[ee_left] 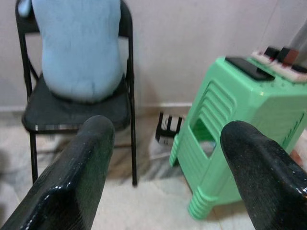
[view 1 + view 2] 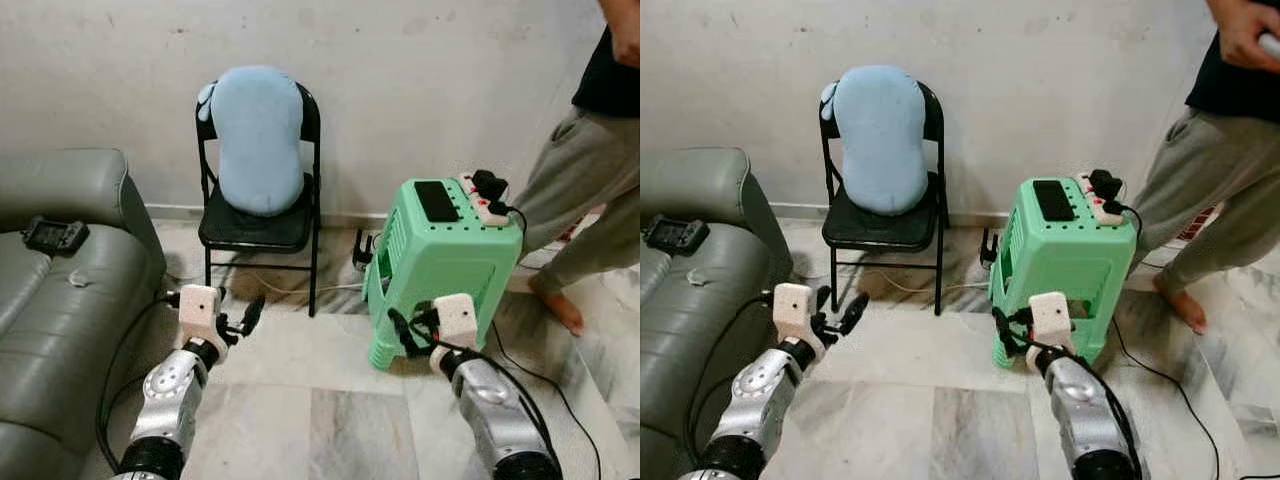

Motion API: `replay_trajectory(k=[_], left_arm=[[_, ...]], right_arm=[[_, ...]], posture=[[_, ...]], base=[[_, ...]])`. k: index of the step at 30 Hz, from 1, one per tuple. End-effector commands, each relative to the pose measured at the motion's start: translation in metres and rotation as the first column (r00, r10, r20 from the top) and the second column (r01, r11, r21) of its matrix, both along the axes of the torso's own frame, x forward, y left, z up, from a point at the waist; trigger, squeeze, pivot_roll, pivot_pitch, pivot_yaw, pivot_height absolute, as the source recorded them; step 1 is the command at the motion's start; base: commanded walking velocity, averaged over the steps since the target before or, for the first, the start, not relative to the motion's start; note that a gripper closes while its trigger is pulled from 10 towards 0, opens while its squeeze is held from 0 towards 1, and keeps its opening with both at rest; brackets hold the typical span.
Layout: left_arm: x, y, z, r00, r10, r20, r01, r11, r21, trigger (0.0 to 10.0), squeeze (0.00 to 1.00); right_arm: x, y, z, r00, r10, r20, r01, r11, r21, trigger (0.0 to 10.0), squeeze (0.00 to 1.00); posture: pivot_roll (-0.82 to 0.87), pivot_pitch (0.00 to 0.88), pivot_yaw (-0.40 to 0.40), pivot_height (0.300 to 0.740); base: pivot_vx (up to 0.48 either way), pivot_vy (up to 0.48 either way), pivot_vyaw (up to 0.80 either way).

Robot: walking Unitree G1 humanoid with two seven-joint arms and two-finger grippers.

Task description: Move the pillow to the sofa

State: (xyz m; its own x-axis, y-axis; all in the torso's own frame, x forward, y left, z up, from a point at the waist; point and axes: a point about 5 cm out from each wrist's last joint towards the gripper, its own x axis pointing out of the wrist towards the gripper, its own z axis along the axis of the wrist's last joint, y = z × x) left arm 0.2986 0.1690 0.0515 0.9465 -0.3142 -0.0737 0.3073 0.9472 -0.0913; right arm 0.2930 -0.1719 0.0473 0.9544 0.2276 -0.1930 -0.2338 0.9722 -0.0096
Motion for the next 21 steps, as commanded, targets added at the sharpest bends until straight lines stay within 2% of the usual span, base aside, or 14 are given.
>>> replay_trajectory(k=[1,3,4,7,8,9,10,12,13,14,16,21], left_arm=[[-0.001,-0.003,0.001,1.000,-0.003,0.001,0.003,0.999,0.042,10.0,0.00],[-0.002,-0.012,0.009,1.000,0.008,0.018,-0.007,0.999,-0.038,10.0,0.00],[-0.003,-0.015,0.013,0.999,0.007,0.037,-0.005,0.999,-0.042,10.0,0.00],[-0.004,-0.015,0.015,0.999,0.008,0.048,-0.006,0.999,-0.034,10.0,0.00],[-0.006,-0.013,0.012,0.995,0.088,0.049,-0.091,0.994,0.063,10.0,0.00],[-0.007,-0.014,0.011,0.995,0.093,0.044,-0.095,0.995,0.039,10.0,0.00],[-0.010,-0.016,0.012,0.998,0.050,0.045,-0.047,0.997,-0.057,10.0,0.00],[-0.011,-0.016,0.016,0.997,0.015,0.077,-0.009,0.997,-0.073,10.0,0.00],[-0.011,-0.016,0.017,0.996,0.008,0.084,-0.002,0.997,-0.071,10.0,0.00],[-0.010,-0.012,0.016,0.996,0.068,0.063,-0.065,0.997,-0.051,10.0,0.00],[-0.008,-0.011,0.015,0.994,0.099,0.034,-0.098,0.995,-0.035,10.0,0.00],[-0.007,-0.014,0.016,0.995,0.091,0.030,-0.090,0.995,-0.035,10.0,0.00]], right_arm=[[0.000,0.003,0.005,0.999,0.018,0.031,-0.018,1.000,-0.002,10.0,0.00],[-0.003,0.010,0.010,0.996,0.037,0.076,-0.033,0.999,-0.043,10.0,0.00],[-0.005,0.010,0.010,0.998,0.012,0.066,-0.011,1.000,-0.017,10.0,0.00],[-0.007,0.010,0.010,0.998,-0.002,0.057,0.002,1.000,0.000,10.0,0.00],[-0.010,0.011,0.006,0.999,-0.026,0.043,0.025,0.999,0.020,10.0,0.00],[-0.013,0.014,0.005,0.998,-0.041,0.039,0.039,0.999,0.031,10.0,0.00],[-0.015,0.016,0.005,0.998,-0.044,0.038,0.043,0.998,0.039,10.0,0.00],[-0.017,0.017,0.007,0.998,-0.047,0.041,0.046,0.998,0.045,10.0,0.00],[-0.017,0.017,0.007,0.998,-0.048,0.042,0.046,0.998,0.046,10.0,0.00],[-0.018,0.018,0.008,0.998,-0.047,0.049,0.045,0.998,0.040,10.0,0.00],[-0.017,0.019,0.011,0.997,-0.045,0.057,0.043,0.998,0.036,10.0,0.00],[-0.016,0.020,0.015,0.997,-0.045,0.062,0.043,0.999,0.032,10.0,0.00]], posture=[[-0.16,0.000,0.025,0.740],[-0.17,0.000,0.028,0.740],[-0.17,0.000,0.031,0.740],[-0.17,0.000,0.031,0.740],[-0.16,0.000,0.032,0.740],[-0.17,0.000,0.036,0.740],[-0.17,0.000,0.036,0.740],[-0.17,0.000,0.037,0.740],[-0.17,0.000,0.037,0.740],[-0.17,0.000,0.038,0.740],[-0.17,0.000,0.038,0.740],[-0.17,0.000,0.037,0.740]], base=[[0.000,0.000,0.00],[0.000,0.000,0.80],[0.000,0.000,0.80],[0.000,0.000,0.80],[0.000,0.000,0.80],[0.000,0.000,0.80],[0.000,0.000,0.80],[0.000,0.000,0.80],[0.000,0.000,0.80],[0.000,0.000,0.80],[0.000,0.000,0.80],[0.000,0.000,0.80]])
